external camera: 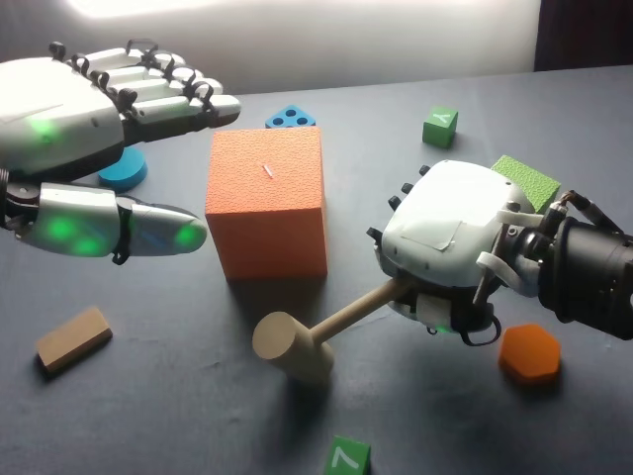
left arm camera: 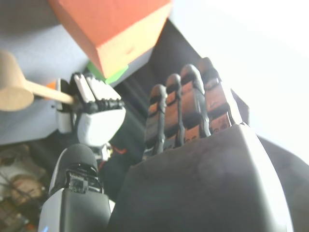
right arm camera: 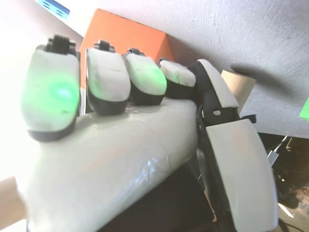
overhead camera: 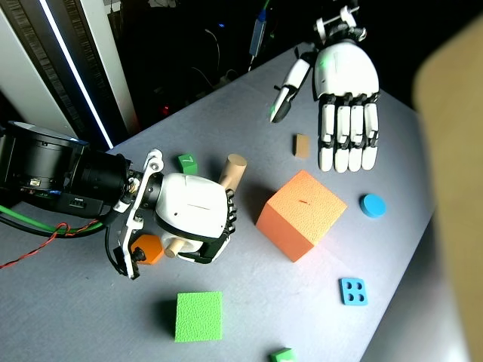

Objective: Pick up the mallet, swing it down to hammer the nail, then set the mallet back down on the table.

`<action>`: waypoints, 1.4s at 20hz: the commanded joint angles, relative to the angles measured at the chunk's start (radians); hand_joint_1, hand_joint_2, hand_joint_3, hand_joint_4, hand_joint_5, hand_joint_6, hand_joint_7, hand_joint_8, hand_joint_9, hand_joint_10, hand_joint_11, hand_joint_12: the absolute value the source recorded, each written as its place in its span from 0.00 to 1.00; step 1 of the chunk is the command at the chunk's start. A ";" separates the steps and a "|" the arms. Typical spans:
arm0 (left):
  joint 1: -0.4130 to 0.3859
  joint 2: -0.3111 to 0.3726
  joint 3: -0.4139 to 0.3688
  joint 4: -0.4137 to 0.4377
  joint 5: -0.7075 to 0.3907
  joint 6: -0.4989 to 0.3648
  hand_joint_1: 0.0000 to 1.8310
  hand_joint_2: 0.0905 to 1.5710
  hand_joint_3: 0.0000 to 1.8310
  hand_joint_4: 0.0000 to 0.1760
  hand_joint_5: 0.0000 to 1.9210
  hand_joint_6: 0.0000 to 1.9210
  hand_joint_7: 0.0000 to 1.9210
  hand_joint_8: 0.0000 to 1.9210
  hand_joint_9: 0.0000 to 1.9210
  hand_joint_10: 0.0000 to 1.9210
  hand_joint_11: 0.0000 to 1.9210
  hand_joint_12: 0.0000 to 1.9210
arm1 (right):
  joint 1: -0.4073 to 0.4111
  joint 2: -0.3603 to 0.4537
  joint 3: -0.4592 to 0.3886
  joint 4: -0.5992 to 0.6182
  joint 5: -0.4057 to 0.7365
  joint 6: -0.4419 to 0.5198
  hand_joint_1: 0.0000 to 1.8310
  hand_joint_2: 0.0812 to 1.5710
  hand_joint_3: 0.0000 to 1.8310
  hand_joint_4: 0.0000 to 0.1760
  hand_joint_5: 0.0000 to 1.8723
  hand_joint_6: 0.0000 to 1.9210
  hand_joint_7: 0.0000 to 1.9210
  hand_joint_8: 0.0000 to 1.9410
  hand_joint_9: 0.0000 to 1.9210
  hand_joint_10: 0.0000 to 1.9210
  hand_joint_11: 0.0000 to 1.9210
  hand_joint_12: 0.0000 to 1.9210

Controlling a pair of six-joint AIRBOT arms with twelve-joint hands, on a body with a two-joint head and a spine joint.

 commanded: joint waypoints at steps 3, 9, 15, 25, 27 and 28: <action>-0.040 0.029 -0.030 -0.008 -0.075 -0.019 0.00 0.75 0.00 0.00 0.04 0.00 0.03 0.00 0.03 0.00 0.00 0.06 | 0.000 -0.010 0.001 -0.044 -0.059 -0.023 0.18 0.91 0.00 0.88 0.59 1.00 0.63 1.00 0.68 1.00 0.74 1.00; -0.051 0.063 -0.076 0.061 -0.074 -0.088 0.00 0.73 0.00 0.00 0.04 0.00 0.03 0.01 0.03 0.00 0.00 0.03 | 0.000 -0.019 0.001 -0.052 -0.057 -0.028 0.21 0.79 0.00 0.00 0.44 0.46 0.42 0.67 0.39 0.73 0.34 0.81; 0.003 0.066 -0.091 0.062 -0.132 -0.106 0.00 0.72 0.00 0.00 0.04 0.00 0.03 0.00 0.02 0.00 0.00 0.01 | -0.002 -0.023 0.001 -0.054 -0.051 -0.030 0.22 0.74 0.00 0.00 0.46 0.18 0.46 0.28 0.40 0.41 0.29 0.62; 0.044 0.058 -0.098 0.061 -0.042 -0.074 0.00 0.72 0.00 0.00 0.03 0.00 0.03 0.00 0.03 0.00 0.00 0.01 | 0.029 0.015 -0.010 -0.054 -0.042 -0.009 0.17 0.71 0.00 0.00 0.32 0.00 0.35 0.00 0.34 0.00 0.17 0.37; 0.030 0.056 -0.104 0.034 0.004 -0.051 0.00 0.72 0.00 0.00 0.03 0.00 0.03 0.00 0.03 0.00 0.01 0.01 | 0.042 0.039 -0.025 -0.054 -0.042 0.005 0.17 0.71 0.00 0.00 0.32 0.00 0.34 0.00 0.33 0.00 0.16 0.36; 0.023 0.056 -0.111 -0.016 0.034 -0.010 0.00 0.72 0.00 0.00 0.04 0.00 0.03 0.00 0.02 0.00 0.00 0.01 | 0.051 0.055 -0.035 -0.054 -0.039 0.019 0.17 0.71 0.00 0.00 0.30 0.00 0.33 0.00 0.32 0.00 0.15 0.38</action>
